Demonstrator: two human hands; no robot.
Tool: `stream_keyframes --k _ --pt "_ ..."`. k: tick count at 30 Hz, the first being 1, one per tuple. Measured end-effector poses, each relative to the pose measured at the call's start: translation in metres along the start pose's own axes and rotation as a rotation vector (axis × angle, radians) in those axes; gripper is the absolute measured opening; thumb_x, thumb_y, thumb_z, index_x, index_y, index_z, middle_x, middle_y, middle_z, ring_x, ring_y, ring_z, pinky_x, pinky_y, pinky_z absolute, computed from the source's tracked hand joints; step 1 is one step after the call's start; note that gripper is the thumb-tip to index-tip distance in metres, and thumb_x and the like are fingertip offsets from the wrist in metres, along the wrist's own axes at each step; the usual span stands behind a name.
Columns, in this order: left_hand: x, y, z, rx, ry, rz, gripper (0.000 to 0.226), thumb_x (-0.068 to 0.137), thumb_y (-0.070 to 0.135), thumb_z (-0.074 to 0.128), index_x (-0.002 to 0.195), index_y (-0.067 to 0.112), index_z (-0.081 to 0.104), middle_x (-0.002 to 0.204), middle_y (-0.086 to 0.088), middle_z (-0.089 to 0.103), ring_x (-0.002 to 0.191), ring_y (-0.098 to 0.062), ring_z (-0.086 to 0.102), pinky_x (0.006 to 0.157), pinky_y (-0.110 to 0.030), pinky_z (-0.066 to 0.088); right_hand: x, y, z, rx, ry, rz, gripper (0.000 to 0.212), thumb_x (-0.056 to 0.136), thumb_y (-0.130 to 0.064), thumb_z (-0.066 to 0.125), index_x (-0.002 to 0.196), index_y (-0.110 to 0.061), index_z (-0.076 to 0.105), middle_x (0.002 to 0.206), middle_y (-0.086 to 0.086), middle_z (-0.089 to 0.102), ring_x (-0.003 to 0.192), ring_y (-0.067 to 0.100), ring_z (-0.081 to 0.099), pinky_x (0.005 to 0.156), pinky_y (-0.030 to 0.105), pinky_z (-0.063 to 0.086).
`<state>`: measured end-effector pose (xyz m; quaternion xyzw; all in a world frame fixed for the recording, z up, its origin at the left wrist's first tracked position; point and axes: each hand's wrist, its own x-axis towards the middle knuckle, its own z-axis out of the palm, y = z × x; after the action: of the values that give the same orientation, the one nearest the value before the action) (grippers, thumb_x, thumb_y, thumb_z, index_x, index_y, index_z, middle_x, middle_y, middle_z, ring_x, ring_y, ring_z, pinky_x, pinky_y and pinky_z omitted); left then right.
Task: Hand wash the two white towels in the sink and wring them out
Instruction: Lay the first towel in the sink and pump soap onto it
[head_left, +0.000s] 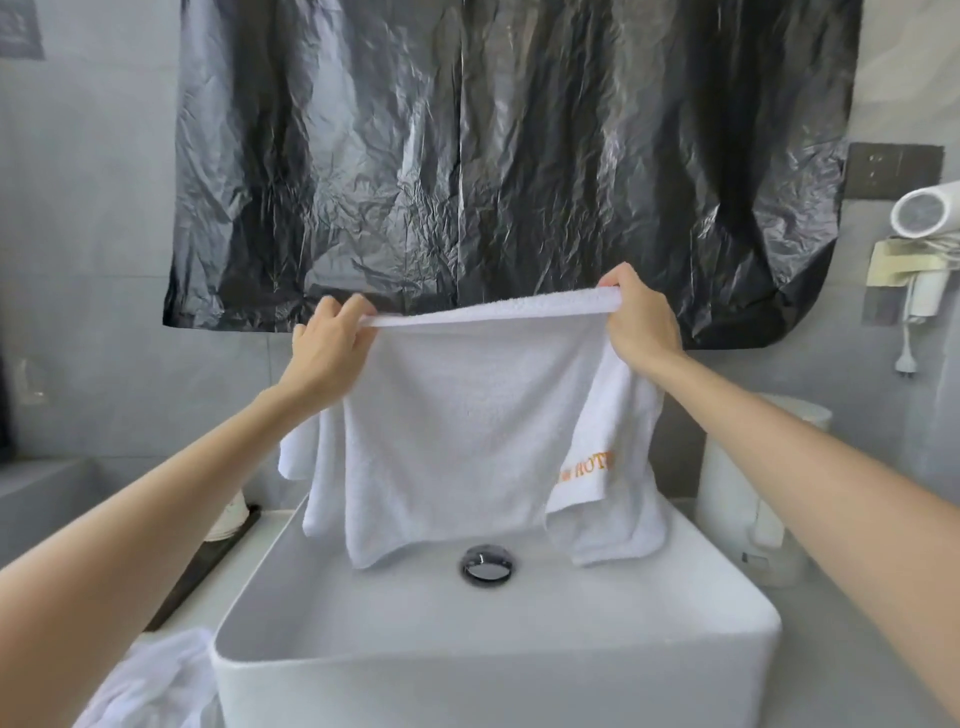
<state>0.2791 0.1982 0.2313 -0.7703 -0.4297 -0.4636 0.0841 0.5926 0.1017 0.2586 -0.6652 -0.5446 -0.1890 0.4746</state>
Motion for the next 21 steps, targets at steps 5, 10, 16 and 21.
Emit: stream_keyframes --k 5,10,16,21 --pt "-0.066 -0.011 0.010 -0.210 -0.657 0.035 0.037 0.074 0.062 0.065 0.088 0.027 0.065 0.073 0.005 0.056 0.070 -0.013 0.050 0.063 -0.025 0.038 -0.059 0.054 0.009 -0.131 -0.521 0.035 0.032 0.078 -0.007 0.044 0.082 -0.033 0.062 0.092 -0.006 0.066 0.090 0.023 0.059 0.070 0.035 0.045" --pt "-0.120 -0.002 0.019 -0.160 -1.327 -0.265 0.040 0.088 0.062 0.055 0.108 0.033 0.072 0.091 0.004 0.075 0.074 -0.014 0.071 0.074 -0.026 0.058 -0.109 0.066 0.017 -0.244 -1.287 0.034 0.029 0.083 -0.011 0.061 0.098 -0.036 0.067 0.121 -0.001 0.062 0.114 0.018 0.056 0.095 0.030 0.045" --pt "-0.121 -0.026 0.057 0.101 -1.007 -0.141 0.024 0.098 0.035 0.052 0.116 0.025 0.064 0.118 0.002 0.069 0.103 -0.018 0.066 0.089 -0.029 0.052 -0.115 0.048 0.035 -0.058 -1.350 0.193 0.043 0.095 -0.040 0.057 0.137 -0.035 0.051 0.138 -0.014 0.047 0.128 0.013 0.042 0.105 0.030 0.039" --pt "-0.126 -0.035 0.102 0.302 -1.074 -0.065 0.046 0.101 0.037 0.045 0.145 0.021 0.043 0.146 0.003 0.047 0.134 -0.020 0.044 0.108 -0.028 0.031 -0.130 0.061 0.099 -0.365 -1.136 -0.005 0.035 0.096 -0.017 0.048 0.129 -0.023 0.059 0.140 -0.002 0.052 0.127 0.018 0.048 0.105 0.029 0.038"
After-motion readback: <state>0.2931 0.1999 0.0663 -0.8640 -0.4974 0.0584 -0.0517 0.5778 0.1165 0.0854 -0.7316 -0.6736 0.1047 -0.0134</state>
